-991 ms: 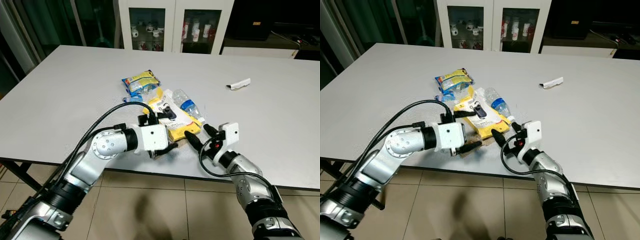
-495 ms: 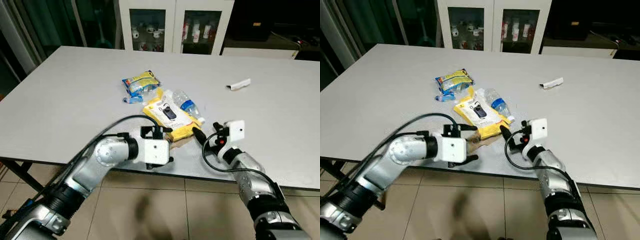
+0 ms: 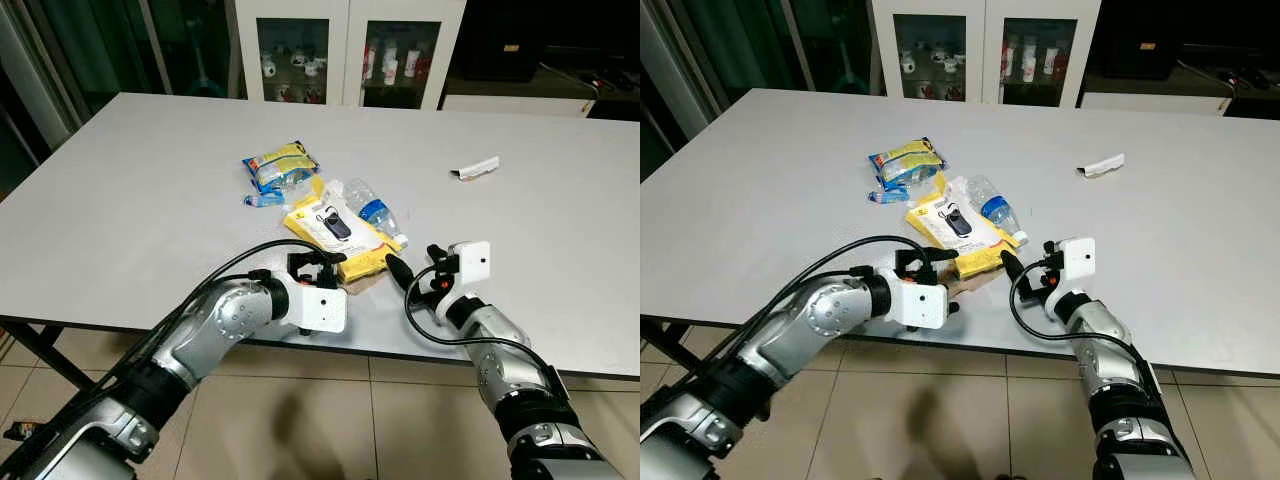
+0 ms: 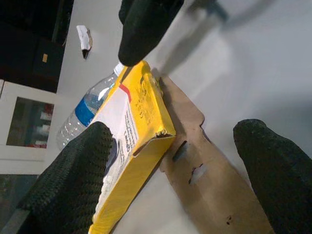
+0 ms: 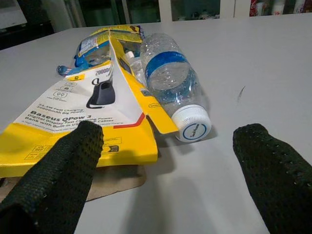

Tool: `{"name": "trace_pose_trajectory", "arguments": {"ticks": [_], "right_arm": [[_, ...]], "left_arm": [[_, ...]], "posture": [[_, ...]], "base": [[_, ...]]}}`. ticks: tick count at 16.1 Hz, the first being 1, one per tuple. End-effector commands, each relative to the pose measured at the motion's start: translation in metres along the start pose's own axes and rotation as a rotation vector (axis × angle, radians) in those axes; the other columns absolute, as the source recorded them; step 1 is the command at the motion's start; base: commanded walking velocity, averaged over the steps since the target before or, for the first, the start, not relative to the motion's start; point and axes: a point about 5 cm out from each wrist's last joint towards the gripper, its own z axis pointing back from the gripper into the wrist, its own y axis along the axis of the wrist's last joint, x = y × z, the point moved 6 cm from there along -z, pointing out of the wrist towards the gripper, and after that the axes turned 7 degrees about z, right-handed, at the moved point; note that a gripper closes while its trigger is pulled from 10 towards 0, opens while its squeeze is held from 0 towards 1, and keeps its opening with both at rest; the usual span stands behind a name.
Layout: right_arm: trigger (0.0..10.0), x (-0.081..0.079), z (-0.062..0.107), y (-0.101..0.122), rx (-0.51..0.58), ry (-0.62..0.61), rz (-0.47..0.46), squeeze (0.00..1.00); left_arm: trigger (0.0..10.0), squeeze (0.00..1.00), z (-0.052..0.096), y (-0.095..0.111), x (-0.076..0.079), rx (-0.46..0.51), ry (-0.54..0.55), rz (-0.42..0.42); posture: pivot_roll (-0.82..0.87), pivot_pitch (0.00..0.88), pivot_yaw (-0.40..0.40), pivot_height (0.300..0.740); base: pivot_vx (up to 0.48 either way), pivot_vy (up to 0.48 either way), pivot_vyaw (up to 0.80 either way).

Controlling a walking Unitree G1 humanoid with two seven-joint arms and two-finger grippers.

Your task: Picking trash to rubbish bin

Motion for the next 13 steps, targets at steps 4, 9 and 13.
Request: {"name": "trace_pose_trajectory", "arguments": {"ticks": [4, 9, 13], "right_arm": [[10.0, -0.001, 0.000, 0.001, 0.012, 0.003, -0.002, 0.00], [10.0, -0.004, 0.000, 0.000, 0.017, 0.006, -0.008, 0.00], [10.0, -0.004, 0.001, 0.000, 0.022, 0.002, -0.011, 0.00]], "left_arm": [[10.0, 0.00, -0.010, -0.006, -0.013, -0.045, 0.089, -0.094], [10.0, 0.00, -0.023, -0.010, -0.015, -0.067, 0.144, -0.109], [10.0, 0.00, -0.029, -0.020, -0.009, -0.101, 0.169, -0.127]], "posture": [[0.01, 0.015, 0.018, 0.740], [-0.01, 0.010, 0.028, 0.740], [-0.02, 0.006, 0.038, 0.740]], "base": [[0.000, 0.000, 0.00], [0.000, 0.000, 0.00], [0.000, 0.000, 0.00]]}}
